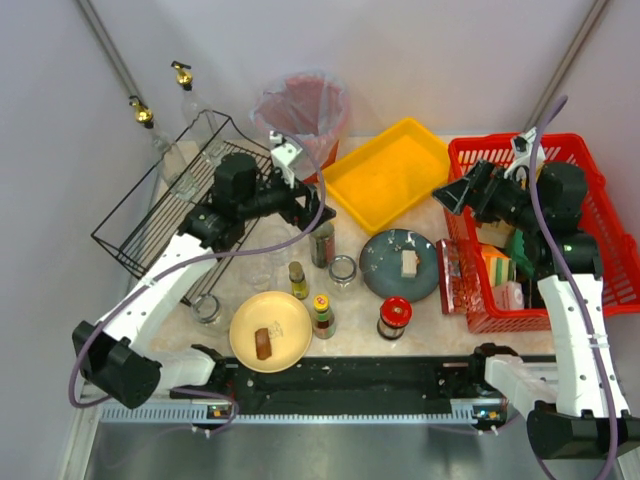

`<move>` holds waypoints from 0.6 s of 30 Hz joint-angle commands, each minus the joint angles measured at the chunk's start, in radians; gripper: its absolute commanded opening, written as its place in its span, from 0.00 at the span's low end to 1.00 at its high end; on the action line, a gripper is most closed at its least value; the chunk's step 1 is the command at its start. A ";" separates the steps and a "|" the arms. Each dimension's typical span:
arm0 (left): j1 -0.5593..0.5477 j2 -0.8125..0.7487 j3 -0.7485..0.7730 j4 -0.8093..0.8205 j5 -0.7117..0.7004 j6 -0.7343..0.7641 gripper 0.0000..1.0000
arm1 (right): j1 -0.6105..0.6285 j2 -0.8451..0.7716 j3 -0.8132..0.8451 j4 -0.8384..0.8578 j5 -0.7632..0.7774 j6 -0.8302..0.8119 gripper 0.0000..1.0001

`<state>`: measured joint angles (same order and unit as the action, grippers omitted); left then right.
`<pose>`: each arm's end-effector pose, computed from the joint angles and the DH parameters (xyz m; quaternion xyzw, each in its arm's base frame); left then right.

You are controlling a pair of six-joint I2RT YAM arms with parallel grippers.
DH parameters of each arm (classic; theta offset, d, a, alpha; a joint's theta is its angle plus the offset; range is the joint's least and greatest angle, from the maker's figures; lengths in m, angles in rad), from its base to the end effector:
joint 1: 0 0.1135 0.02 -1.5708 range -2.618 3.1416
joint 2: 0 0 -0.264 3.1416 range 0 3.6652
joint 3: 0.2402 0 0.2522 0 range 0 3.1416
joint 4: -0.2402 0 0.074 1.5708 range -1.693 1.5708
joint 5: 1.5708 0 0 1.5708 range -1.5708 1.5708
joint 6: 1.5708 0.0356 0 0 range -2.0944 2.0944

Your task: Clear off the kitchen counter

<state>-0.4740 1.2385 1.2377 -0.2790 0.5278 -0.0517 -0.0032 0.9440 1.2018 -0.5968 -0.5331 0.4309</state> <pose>0.2406 -0.1436 0.3939 0.3151 0.7211 -0.3521 0.5067 0.1855 0.0175 0.4130 0.0210 0.8017 0.3284 0.4990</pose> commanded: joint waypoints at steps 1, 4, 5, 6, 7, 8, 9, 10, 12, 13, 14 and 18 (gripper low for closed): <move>-0.034 0.015 -0.044 0.063 -0.156 -0.002 0.95 | -0.007 -0.014 -0.002 0.022 -0.008 0.003 0.96; -0.035 0.015 -0.087 0.113 -0.196 -0.057 0.95 | -0.007 -0.008 -0.005 0.022 -0.011 0.005 0.96; -0.041 0.013 -0.102 0.133 -0.209 -0.062 0.94 | -0.007 -0.008 -0.005 0.023 -0.011 0.006 0.96; -0.043 0.013 -0.113 0.152 -0.228 -0.074 0.94 | -0.007 -0.008 -0.005 0.022 -0.013 0.006 0.96; -0.046 0.016 -0.125 0.161 -0.232 -0.080 0.93 | -0.007 -0.008 -0.007 0.023 -0.011 0.006 0.96; -0.048 0.021 -0.130 0.170 -0.236 -0.091 0.93 | -0.007 -0.008 -0.005 0.023 -0.011 0.006 0.96; -0.051 0.027 -0.135 0.170 -0.238 -0.096 0.91 | -0.007 -0.008 -0.007 0.022 -0.008 0.006 0.96; -0.052 0.035 -0.136 0.172 -0.230 -0.100 0.90 | -0.007 -0.010 -0.007 0.022 -0.010 0.006 0.96; -0.060 0.047 -0.139 0.170 -0.221 -0.100 0.86 | -0.007 -0.010 -0.008 0.020 -0.008 0.005 0.96; -0.066 0.052 -0.142 0.173 -0.213 -0.091 0.84 | -0.006 -0.010 -0.008 0.022 -0.007 0.000 0.96; -0.071 0.055 -0.145 0.175 -0.219 -0.080 0.83 | -0.007 -0.010 -0.007 0.019 -0.007 -0.001 0.96; -0.089 0.067 -0.175 0.216 -0.270 -0.071 0.74 | -0.007 -0.011 -0.005 0.017 0.004 -0.011 0.96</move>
<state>-0.5476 1.2945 1.0851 -0.1555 0.3004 -0.1291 -0.0032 0.9436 1.1912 -0.5983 -0.5323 0.4305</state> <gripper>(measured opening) 0.775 0.967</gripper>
